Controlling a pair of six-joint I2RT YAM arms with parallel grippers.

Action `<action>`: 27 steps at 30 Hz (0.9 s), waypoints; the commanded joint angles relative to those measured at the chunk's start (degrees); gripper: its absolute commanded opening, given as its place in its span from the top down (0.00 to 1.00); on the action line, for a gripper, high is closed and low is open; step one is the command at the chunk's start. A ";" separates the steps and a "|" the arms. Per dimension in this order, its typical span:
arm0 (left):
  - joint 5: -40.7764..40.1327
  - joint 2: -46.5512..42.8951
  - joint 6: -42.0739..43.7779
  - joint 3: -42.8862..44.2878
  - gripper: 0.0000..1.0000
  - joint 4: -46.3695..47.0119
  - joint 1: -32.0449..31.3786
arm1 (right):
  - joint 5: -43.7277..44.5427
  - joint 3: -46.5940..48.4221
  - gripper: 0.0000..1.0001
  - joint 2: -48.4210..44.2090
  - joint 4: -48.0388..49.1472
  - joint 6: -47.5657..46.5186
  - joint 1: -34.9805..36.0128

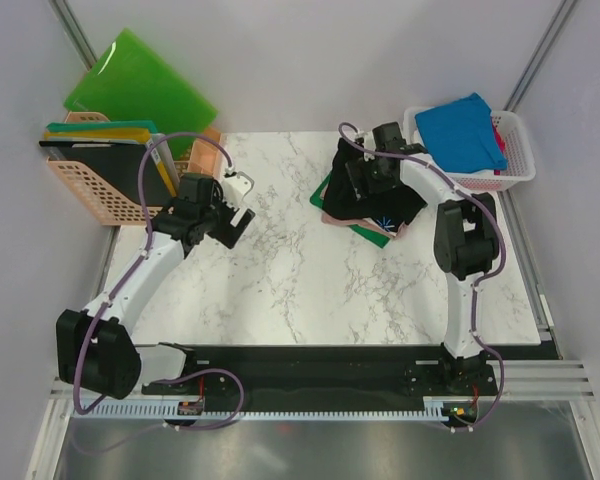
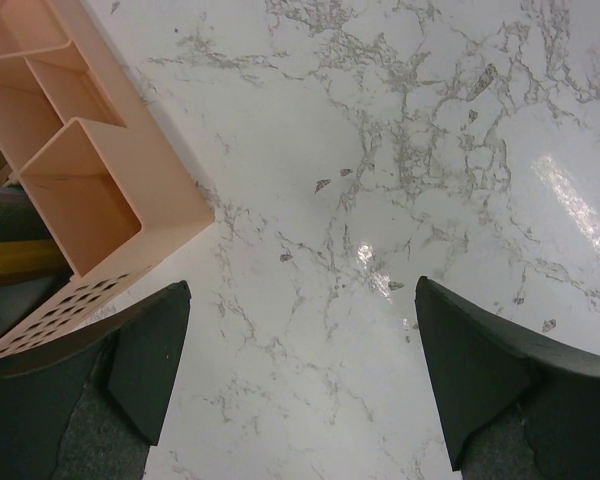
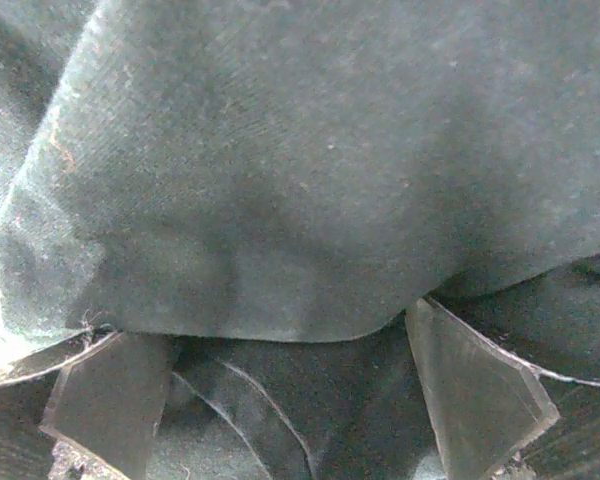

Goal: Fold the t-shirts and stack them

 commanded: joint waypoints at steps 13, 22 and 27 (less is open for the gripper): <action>2.38 -1.62 -1.39 0.56 0.00 1.01 0.39 | -0.17 -29.50 0.02 -14.50 -2.63 -5.66 0.77; 2.29 -3.03 -1.13 -0.32 0.00 0.92 0.30 | -0.96 -38.91 0.02 -25.92 -5.26 -7.33 -0.19; 2.90 -2.85 -1.22 -0.49 0.00 1.01 0.39 | -0.09 -43.39 0.02 -33.82 -7.81 -8.91 -3.35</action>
